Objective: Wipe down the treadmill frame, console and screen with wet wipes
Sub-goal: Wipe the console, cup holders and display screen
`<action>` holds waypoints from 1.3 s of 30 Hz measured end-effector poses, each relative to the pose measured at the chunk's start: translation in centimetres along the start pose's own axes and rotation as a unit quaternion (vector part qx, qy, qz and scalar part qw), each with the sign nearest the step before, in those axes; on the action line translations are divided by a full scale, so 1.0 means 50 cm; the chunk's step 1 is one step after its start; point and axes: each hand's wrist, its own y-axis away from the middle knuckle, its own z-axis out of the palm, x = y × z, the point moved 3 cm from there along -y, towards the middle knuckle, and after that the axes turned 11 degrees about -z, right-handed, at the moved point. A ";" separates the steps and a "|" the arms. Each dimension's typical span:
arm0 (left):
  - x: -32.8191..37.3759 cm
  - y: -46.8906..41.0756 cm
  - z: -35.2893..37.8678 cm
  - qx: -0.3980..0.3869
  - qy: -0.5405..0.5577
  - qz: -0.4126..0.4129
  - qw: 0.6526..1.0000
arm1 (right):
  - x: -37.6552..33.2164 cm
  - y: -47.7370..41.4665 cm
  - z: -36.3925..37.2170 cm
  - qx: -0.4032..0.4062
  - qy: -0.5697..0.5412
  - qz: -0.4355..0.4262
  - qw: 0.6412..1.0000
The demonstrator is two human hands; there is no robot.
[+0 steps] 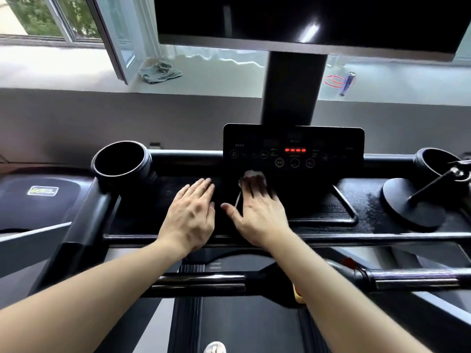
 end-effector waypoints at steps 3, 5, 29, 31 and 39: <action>-0.003 0.000 0.002 -0.004 -0.004 0.002 1.000 | -0.056 0.037 0.010 -0.013 -0.028 -0.057 0.998; -0.004 0.000 0.001 -0.003 -0.008 0.002 1.000 | -0.040 0.032 0.000 -0.012 -0.009 -0.077 0.997; 0.000 0.000 0.002 0.006 -0.012 0.004 1.000 | -0.032 0.034 -0.004 -0.019 -0.027 -0.024 0.999; -0.001 -0.001 0.001 0.008 -0.010 0.001 1.000 | 0.026 0.049 -0.015 -0.006 0.004 -0.008 1.000; -0.004 0.001 0.004 0.009 -0.004 -0.007 1.000 | 0.225 0.173 -0.057 -0.053 0.093 0.217 0.970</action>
